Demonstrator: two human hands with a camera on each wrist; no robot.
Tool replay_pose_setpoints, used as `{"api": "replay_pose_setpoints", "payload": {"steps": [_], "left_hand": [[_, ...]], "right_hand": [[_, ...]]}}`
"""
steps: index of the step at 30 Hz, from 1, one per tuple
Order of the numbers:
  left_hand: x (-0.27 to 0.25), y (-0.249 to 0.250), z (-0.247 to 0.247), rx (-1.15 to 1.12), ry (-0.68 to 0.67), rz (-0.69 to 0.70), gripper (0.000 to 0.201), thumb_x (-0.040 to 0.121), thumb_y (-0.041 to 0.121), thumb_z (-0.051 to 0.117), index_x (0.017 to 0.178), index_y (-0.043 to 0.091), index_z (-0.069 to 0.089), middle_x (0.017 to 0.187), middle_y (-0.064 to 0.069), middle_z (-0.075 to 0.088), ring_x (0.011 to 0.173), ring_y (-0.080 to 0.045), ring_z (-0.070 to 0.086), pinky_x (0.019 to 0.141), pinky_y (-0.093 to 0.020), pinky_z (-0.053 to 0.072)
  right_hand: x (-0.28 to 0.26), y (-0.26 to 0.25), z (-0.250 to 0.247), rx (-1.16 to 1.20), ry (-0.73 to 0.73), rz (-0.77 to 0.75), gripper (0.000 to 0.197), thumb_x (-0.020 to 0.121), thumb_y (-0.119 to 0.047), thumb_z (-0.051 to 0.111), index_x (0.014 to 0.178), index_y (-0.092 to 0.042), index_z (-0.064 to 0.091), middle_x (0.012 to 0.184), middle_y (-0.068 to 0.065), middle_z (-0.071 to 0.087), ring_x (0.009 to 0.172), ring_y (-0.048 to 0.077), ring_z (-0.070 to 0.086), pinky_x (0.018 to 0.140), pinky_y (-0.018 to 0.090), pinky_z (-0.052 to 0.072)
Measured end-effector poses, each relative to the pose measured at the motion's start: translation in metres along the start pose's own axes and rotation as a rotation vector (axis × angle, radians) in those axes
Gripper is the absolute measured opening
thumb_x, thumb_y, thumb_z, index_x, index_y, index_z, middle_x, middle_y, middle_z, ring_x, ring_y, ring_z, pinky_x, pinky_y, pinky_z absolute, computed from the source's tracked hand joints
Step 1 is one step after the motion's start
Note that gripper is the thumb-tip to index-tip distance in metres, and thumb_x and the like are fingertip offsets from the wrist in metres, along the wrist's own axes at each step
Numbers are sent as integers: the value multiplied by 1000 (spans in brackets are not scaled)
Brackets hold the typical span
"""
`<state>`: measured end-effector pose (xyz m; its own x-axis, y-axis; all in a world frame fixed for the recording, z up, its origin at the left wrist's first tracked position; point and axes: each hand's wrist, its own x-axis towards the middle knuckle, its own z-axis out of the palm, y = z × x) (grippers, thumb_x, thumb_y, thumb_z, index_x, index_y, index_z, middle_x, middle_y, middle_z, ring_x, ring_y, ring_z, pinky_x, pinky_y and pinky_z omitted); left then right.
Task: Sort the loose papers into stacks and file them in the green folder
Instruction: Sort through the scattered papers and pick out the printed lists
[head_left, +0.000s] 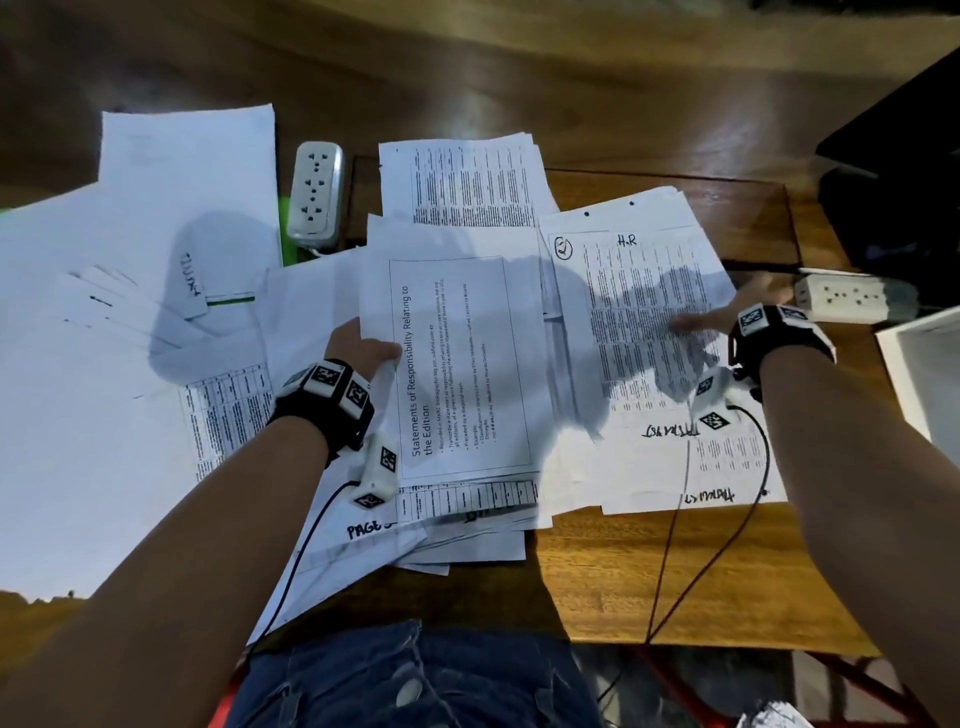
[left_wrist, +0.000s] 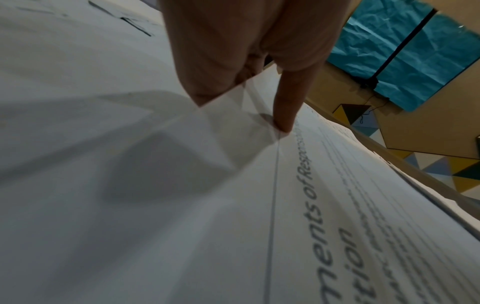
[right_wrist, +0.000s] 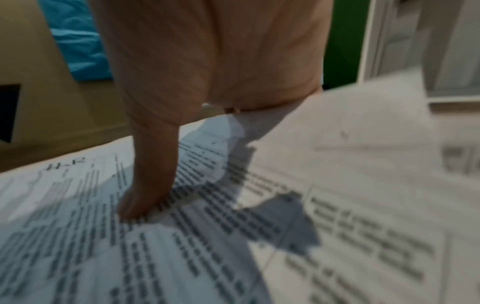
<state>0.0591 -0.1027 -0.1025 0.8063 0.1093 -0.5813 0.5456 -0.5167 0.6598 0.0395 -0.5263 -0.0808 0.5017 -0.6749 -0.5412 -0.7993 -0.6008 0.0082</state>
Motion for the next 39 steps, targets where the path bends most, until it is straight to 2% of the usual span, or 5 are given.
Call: {"api": "replay_pose_setpoints", "payload": {"steps": [5, 11, 19, 32, 39], "left_hand": [[-1, 0, 1, 15, 4, 7, 17, 81, -4, 63, 77, 12, 58, 78, -6, 58, 89, -17, 52, 60, -19, 44], [-3, -1, 2, -17, 18, 11, 30, 81, -2, 64, 111, 3, 63, 98, -8, 58, 93, -18, 53, 80, -24, 38], [-5, -2, -1, 56, 32, 11, 43, 81, 0, 65, 123, -5, 54, 128, -23, 58, 120, -34, 54, 98, -34, 44], [-22, 11, -9, 210, 198, -105, 78, 81, 17, 70, 142, 6, 23, 143, -22, 35, 131, -37, 39, 105, -44, 36], [-31, 97, 7, 281, 16, 216, 81, 77, 37, 73, 140, 4, 32, 143, -16, 41, 132, -33, 41, 108, -38, 38]], "right_hand": [[-11, -4, 7, 150, -36, -14, 134, 49, -47, 89, 149, -6, 9, 146, 24, 38, 124, 43, 49, 97, 55, 46], [-30, -11, 1, 74, 307, -160, 32, 91, -8, 43, 122, -5, 47, 120, 27, 56, 111, 43, 56, 87, 46, 48], [-52, -1, -47, 390, 634, -174, 26, 93, -8, 32, 113, -8, 50, 112, 27, 61, 103, 44, 59, 80, 45, 47], [-98, -13, -104, 634, 790, -297, 20, 91, -10, 34, 104, -9, 50, 103, 20, 64, 93, 36, 61, 64, 32, 36], [-124, -31, -129, 690, 858, -349, 14, 93, -12, 38, 98, -11, 50, 107, 19, 64, 94, 32, 61, 64, 26, 31]]}}
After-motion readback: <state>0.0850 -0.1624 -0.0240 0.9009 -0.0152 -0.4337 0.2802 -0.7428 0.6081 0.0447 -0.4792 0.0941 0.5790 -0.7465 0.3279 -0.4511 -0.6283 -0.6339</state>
